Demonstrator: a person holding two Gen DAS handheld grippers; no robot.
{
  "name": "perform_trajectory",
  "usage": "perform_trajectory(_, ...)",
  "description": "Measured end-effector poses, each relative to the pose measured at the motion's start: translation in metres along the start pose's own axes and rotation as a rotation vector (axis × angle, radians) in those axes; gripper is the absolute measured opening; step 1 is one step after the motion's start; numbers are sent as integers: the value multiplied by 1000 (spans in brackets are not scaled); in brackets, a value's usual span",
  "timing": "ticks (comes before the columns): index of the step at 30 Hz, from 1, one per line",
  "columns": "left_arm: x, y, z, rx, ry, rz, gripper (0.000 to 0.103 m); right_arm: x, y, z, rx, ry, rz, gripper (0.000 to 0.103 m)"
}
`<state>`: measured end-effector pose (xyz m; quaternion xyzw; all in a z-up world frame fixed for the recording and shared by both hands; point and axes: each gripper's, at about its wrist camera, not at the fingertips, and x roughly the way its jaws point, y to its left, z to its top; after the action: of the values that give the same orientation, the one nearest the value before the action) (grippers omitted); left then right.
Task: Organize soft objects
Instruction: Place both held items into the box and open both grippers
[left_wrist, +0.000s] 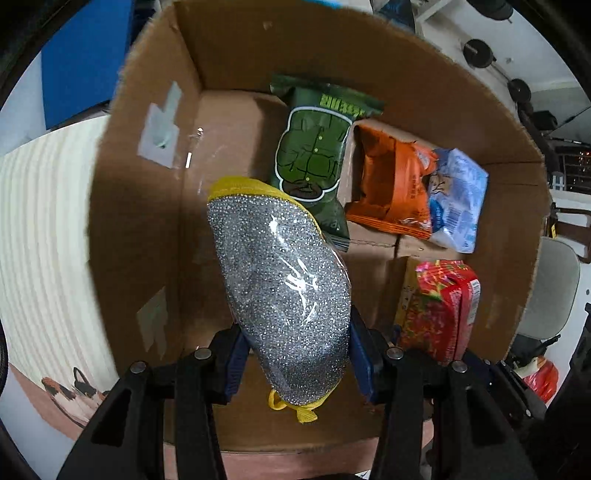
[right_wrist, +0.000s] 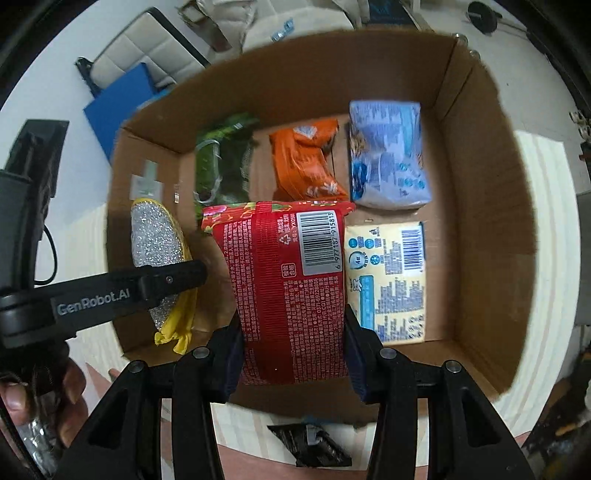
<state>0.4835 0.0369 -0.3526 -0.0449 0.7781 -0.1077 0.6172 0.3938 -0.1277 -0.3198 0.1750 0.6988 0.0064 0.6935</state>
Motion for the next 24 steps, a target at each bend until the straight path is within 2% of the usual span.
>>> perform_trajectory(9, 25, -2, 6, -1, 100, -36, 49, 34, 6, 14, -2, 61, -15, 52)
perform_trajectory(12, 25, -5, 0, 19, 102, -15, 52, 30, 9, 15, -24, 50, -39, 63)
perform_trajectory(13, 23, -6, -2, 26, 95, -1, 54, 28, 10, 15, -28, 48, -44, 66)
perform_trajectory(15, 21, -9, -5, 38, 83, 15, 71, 25, 10, 15, -31, 48, -53, 66)
perform_trajectory(19, 13, -13, -13, 54, 60, 41, 78, 17, 10, 10, -37, 49, -71, 66)
perform_trajectory(20, 11, -13, -15, 56, 56, 45, 87, 16, 10, 10, -38, 48, -74, 66)
perform_trajectory(21, 8, -13, -17, 57, 51, 48, 91, 15, 10, 9, -37, 48, -73, 66)
perform_trajectory(24, 2, -16, -26, 57, 23, 59, 92, 10, 10, 4, -46, 39, -87, 68)
